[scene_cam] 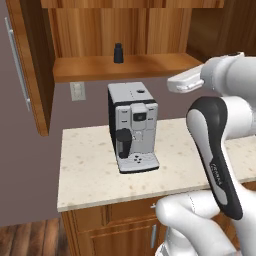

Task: Retrieve the shaker from the cabinet and place it next the steak on a plate on the dining table.

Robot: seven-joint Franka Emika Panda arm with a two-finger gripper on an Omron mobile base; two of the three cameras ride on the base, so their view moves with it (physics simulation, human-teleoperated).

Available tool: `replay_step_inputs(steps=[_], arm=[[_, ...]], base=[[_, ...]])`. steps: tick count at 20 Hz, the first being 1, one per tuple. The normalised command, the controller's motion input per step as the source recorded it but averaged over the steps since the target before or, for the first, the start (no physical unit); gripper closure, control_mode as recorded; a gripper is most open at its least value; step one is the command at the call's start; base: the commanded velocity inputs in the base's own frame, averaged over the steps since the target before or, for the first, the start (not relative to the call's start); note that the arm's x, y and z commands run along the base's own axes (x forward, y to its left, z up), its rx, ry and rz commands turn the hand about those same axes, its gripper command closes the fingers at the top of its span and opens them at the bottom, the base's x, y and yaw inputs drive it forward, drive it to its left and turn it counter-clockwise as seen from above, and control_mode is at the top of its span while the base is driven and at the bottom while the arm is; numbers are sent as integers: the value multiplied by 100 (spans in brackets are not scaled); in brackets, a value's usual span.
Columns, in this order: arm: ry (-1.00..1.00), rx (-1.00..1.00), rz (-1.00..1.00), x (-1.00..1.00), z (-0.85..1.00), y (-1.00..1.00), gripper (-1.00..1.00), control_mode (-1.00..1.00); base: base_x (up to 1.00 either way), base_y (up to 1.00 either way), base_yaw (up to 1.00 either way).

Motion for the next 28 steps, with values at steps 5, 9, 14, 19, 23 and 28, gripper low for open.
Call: replay_step_inputs(steps=[5, 9, 14, 19, 23, 28], arm=[[9, -1, 0, 29, 11, 8, -100, -100], [14, -1, 0, 46, 0, 19, -100, -100], [8, 0, 0, 32, 0, 11, -100, -100], [0, 0, 0, 12, 0, 9, -100, -100], [0, 0, -3, 22, 0, 16, -100, -100], [0, 0, -2, 18, 0, 8, -100, -100]], base=[[0, 0, 0], [0, 0, 0], [0, 0, 0], [0, 0, 0], [0, 0, 0], [0, 0, 0]])
